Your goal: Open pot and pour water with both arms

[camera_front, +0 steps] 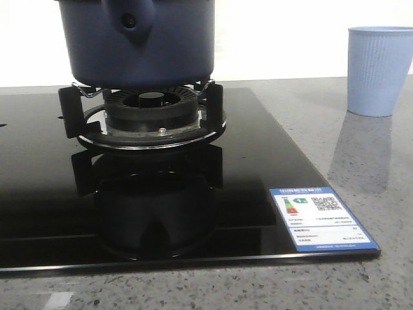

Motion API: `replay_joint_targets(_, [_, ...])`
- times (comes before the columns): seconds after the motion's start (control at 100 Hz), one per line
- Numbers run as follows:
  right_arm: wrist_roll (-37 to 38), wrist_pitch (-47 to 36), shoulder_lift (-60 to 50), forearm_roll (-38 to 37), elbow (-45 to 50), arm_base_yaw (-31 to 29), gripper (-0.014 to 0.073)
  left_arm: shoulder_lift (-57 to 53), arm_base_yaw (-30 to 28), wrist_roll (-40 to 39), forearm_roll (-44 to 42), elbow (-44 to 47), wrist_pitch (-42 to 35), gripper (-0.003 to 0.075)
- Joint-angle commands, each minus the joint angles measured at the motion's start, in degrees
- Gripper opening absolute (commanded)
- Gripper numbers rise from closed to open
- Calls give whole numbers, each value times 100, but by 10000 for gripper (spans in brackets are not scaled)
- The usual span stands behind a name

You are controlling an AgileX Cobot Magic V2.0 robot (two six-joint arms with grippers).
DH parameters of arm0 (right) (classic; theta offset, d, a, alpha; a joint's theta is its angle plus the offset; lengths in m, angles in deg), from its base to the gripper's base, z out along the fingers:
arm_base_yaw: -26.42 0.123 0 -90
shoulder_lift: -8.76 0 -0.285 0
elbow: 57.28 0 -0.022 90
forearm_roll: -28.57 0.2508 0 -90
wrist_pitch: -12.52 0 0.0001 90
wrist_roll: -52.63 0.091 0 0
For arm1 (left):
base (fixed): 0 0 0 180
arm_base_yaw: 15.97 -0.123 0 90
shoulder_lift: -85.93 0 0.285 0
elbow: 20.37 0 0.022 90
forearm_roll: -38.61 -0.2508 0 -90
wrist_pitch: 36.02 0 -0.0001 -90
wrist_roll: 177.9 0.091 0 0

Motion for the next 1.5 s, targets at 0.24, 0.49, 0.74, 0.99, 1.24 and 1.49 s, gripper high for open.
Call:
replay_joint_targets(0.24, [-48,144,35,158,-147,-48,-78,54,-13,-22,46,-143,-396,-20])
replay_joint_targets(0.49, [-48,144,35,158,-147,-48,-78,54,-13,-22,46,-143,-396,-20])
replay_joint_targets(0.74, [-48,144,35,158,-147,-48,-78,54,-13,-22,46,-143,-396,-20])
replay_joint_targets(0.99, [-48,144,35,158,-147,-48,-78,54,-212,-1621,-2099,154,-396,-20])
replay_joint_targets(1.24, [-48,144,35,158,-147,-48,-78,-134,-975,-2613,-2638,1058,-376,-20])
replay_joint_targets(1.49, [-48,144,35,158,-147,-48,-78,-263,-1098,-2652,-2620,1145,332,-20])
